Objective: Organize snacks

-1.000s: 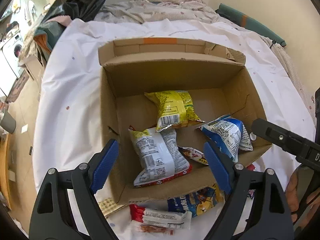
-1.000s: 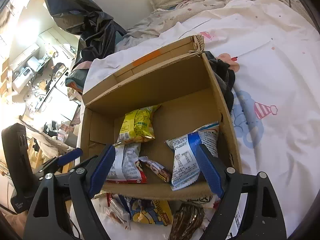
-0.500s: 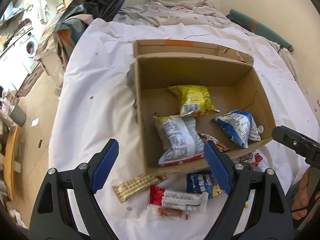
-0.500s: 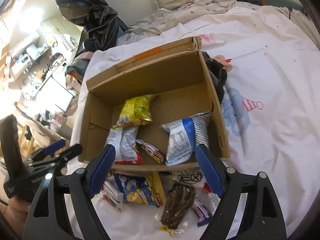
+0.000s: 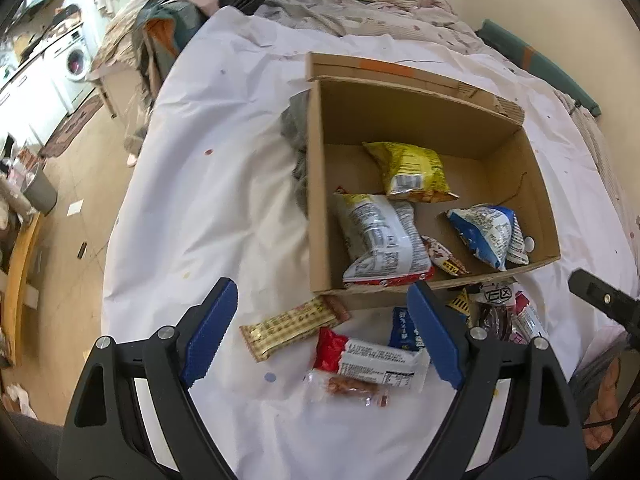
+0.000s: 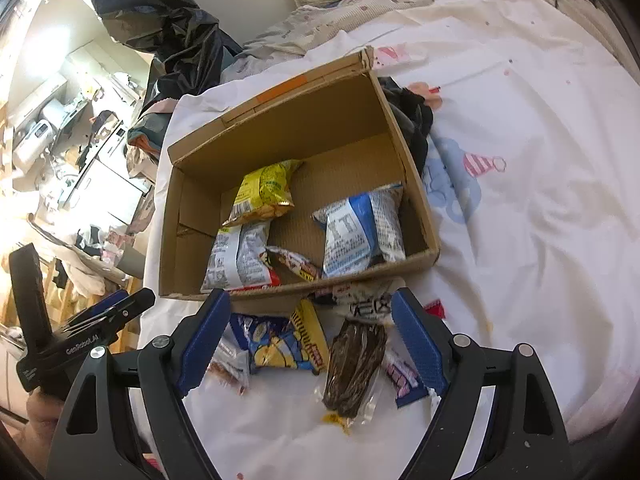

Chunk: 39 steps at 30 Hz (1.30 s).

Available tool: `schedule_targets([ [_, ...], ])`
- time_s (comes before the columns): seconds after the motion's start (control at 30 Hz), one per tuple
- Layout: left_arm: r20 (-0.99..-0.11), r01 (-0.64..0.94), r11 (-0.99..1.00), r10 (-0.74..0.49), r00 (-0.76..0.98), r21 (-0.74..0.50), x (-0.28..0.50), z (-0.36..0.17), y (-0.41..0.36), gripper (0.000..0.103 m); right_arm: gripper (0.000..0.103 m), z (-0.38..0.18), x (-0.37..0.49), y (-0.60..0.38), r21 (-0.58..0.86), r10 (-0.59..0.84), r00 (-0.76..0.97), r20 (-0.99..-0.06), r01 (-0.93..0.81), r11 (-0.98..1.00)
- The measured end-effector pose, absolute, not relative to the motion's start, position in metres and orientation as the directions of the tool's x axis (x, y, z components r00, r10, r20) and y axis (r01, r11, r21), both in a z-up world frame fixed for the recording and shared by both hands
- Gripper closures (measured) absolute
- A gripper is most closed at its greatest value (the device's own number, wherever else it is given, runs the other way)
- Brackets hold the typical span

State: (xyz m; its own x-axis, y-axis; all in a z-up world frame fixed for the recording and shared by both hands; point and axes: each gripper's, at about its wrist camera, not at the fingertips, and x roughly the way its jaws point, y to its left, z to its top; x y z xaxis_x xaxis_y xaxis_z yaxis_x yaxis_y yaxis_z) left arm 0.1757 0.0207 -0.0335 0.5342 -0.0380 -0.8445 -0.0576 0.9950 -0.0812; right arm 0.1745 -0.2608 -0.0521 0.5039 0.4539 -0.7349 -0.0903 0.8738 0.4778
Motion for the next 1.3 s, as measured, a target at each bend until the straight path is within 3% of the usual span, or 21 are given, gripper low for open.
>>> schedule_targets([
  [0.4,-0.92,-0.33,0.932,-0.008,0.393,-0.149,0.176,-0.073,0.084,0.018,0.017,-0.073,0.174,-0.279,0.584,0.506,0.453,-0.734,0.042,0.81],
  [0.57,-0.965,-0.367,0.916,-0.073,0.251,-0.165,0.189,-0.115,0.09,0.018,0.017,-0.083,0.18,-0.283,0.633,0.545,0.426,-0.722,0.088,0.769],
  [0.8,-0.98,-0.129,0.991,0.004,0.199,-0.022,0.218,-0.127,0.05,0.019,0.017,-0.088,0.182,-0.286,0.645,0.555,0.415,-0.721,0.108,0.757],
  [0.97,-0.984,0.17,0.983,0.031,0.176,0.062,0.231,-0.11,0.03,0.018,0.017,-0.094,0.185,-0.289,0.664,0.574,0.4,-0.715,0.13,0.736],
  [1.13,-0.997,0.386,0.922,0.01,0.078,0.04,0.235,-0.128,0.015,0.02,0.017,-0.094,0.19,-0.285,0.666,0.577,0.399,-0.713,0.13,0.734],
  [1.17,-0.998,0.414,0.91,0.005,0.055,0.027,0.234,-0.133,0.012,0.021,0.017,-0.094,0.189,-0.284,0.659,0.571,0.397,-0.718,0.126,0.741],
  [1.3,-1.0,0.437,0.899,0.013,0.001,0.012,0.236,-0.154,0.008,0.046,0.017,-0.095,0.188,-0.285,0.642,0.556,0.392,-0.733,0.127,0.756],
])
